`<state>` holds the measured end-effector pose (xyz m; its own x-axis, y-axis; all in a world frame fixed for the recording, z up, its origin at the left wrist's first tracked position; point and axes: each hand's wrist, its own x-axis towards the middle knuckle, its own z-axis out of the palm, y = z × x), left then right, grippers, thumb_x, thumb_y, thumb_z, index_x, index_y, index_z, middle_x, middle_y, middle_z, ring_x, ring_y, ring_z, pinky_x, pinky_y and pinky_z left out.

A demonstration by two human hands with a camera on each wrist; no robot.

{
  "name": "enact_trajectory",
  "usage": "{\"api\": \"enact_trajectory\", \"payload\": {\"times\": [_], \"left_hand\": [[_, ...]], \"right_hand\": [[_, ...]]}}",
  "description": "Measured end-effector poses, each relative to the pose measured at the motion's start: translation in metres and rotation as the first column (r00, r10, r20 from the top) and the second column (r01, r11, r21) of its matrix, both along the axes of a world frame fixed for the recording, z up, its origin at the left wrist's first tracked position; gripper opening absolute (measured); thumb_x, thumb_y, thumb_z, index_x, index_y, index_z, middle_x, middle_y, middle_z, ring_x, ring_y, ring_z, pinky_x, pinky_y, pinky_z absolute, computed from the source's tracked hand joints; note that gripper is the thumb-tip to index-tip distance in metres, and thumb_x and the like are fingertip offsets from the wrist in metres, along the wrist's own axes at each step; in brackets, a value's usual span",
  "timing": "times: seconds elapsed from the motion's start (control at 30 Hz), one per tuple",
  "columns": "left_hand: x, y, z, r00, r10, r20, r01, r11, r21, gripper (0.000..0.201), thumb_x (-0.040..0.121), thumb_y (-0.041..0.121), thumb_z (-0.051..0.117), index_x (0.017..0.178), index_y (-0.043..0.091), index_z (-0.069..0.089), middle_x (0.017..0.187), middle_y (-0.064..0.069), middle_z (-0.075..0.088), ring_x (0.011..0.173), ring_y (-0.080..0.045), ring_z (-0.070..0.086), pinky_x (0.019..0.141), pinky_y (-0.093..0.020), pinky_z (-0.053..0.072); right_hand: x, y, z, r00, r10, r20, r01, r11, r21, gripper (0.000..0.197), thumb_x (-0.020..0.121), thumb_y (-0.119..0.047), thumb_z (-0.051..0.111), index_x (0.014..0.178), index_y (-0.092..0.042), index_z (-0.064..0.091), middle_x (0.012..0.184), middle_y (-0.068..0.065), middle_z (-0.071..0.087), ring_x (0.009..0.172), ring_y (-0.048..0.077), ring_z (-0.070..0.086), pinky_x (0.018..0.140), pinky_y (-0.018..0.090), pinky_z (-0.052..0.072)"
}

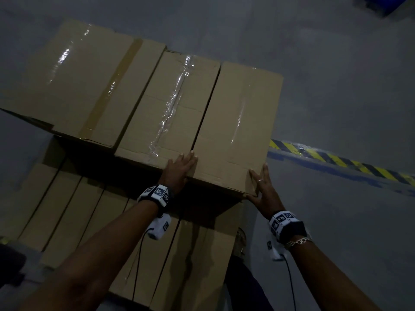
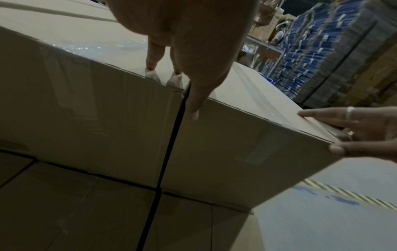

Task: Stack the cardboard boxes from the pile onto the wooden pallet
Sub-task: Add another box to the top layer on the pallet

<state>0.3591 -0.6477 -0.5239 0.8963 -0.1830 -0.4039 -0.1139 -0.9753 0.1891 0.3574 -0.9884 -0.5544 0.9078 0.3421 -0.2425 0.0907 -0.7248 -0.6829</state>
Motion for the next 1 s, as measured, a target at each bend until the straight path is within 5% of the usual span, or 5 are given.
{"api": "enact_trajectory", "payload": {"times": [0.13, 0.23, 0.37, 0.67, 1.0], "left_hand": [[-0.009, -0.008, 0.001, 0.999, -0.028, -0.016, 0.028, 0.998, 0.059, 0.098, 0.087, 0.016, 0.072, 0.161, 0.018, 0.008, 0.169, -0.008, -0.003, 0.153, -0.035, 0.014, 0.119, -0.051, 0.025], [-0.016, -0.009, -0.004, 0.997, 0.052, -0.048, -0.057, 0.992, -0.112, 0.098, 0.085, 0.016, 0.075, 0.161, 0.016, 0.012, 0.169, -0.01, -0.002, 0.155, -0.033, 0.007, 0.125, -0.046, 0.013], [-0.027, -0.015, -0.011, 0.971, 0.239, 0.01, -0.222, 0.914, -0.341, 0.093, 0.078, 0.009, 0.082, 0.156, 0.014, 0.032, 0.166, -0.012, 0.014, 0.153, -0.03, 0.018, 0.123, -0.035, 0.015], [-0.033, -0.016, -0.006, 0.987, 0.147, -0.062, -0.159, 0.934, -0.32, 0.1, 0.075, 0.01, 0.083, 0.158, 0.022, 0.028, 0.167, 0.001, 0.014, 0.154, -0.023, 0.006, 0.12, -0.032, 0.017], [-0.055, -0.03, 0.074, 0.992, 0.008, 0.123, 0.039, 0.925, -0.379, 0.057, 0.087, 0.023, 0.07, 0.141, 0.015, 0.055, 0.144, -0.011, 0.056, 0.127, -0.029, 0.058, 0.106, -0.046, 0.048]], "right_hand": [[-0.003, 0.003, 0.006, 0.998, -0.056, -0.015, 0.056, 0.998, -0.032, 0.087, 0.081, -0.017, 0.084, 0.154, -0.016, 0.037, 0.168, 0.011, -0.006, 0.155, 0.032, 0.008, 0.114, 0.042, 0.037], [-0.001, 0.007, 0.008, 0.998, -0.058, -0.019, 0.057, 0.997, -0.045, 0.085, 0.08, -0.014, 0.084, 0.152, -0.012, 0.04, 0.167, 0.017, -0.001, 0.155, 0.034, 0.006, 0.116, 0.053, 0.036], [0.001, 0.005, 0.011, 1.0, -0.004, -0.029, 0.003, 1.0, -0.031, 0.076, 0.082, -0.012, 0.082, 0.149, -0.016, 0.046, 0.167, 0.017, -0.001, 0.151, 0.038, 0.023, 0.104, 0.029, 0.041], [0.001, 0.005, 0.022, 0.999, -0.036, -0.035, 0.035, 0.999, -0.035, 0.063, 0.081, -0.007, 0.082, 0.139, -0.018, 0.058, 0.168, 0.016, 0.004, 0.153, 0.031, 0.018, 0.114, 0.039, 0.036], [-0.039, 0.024, 0.076, 0.988, 0.062, -0.139, -0.081, 0.987, -0.136, 0.08, 0.091, -0.036, 0.073, 0.156, -0.025, 0.03, 0.168, 0.007, 0.014, 0.153, 0.027, 0.018, 0.117, 0.04, 0.03]]}}
